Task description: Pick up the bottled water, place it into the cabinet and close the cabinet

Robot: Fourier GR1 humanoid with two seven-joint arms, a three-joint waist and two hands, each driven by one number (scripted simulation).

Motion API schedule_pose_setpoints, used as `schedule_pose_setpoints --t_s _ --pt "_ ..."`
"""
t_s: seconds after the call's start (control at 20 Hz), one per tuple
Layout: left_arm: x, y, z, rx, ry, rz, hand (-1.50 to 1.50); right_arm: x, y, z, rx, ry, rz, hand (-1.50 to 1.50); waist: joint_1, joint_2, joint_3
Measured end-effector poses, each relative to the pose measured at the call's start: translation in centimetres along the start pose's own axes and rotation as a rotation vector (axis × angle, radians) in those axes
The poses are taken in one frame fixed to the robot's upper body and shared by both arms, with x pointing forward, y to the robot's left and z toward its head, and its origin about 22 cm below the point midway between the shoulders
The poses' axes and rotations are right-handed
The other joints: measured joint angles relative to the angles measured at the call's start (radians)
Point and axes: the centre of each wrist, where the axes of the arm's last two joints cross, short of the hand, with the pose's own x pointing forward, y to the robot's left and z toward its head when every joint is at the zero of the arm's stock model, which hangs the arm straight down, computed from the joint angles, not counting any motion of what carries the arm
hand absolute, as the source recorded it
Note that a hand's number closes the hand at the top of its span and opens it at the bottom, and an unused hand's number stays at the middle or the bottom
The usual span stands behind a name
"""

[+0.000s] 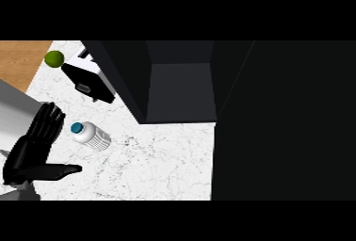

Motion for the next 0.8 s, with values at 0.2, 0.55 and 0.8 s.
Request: schedule_pose_setpoints --t_s 0.2,0.55,0.8 --pt "-2.9 0.0 -0.3 0.023 0.007 0.009 -1.5 -0.1 -0.1 0.5 0.002 0.001 0.006 -1.5 0.0 0.001 0.0" --pt "-7.1 0.0 -1.1 0.067 0.018 0.012 -1.5 -0.1 -0.2 1.7 0.019 0.003 0.011 -1.5 -0.008 0.003 -0.001" --pt "-9.5 0.2 -0.5 0.035 0.042 0.063 -1.5 -0.1 -0.3 2.0 0.023 0.005 0.015 -1.5 -0.009 0.005 -0.002"
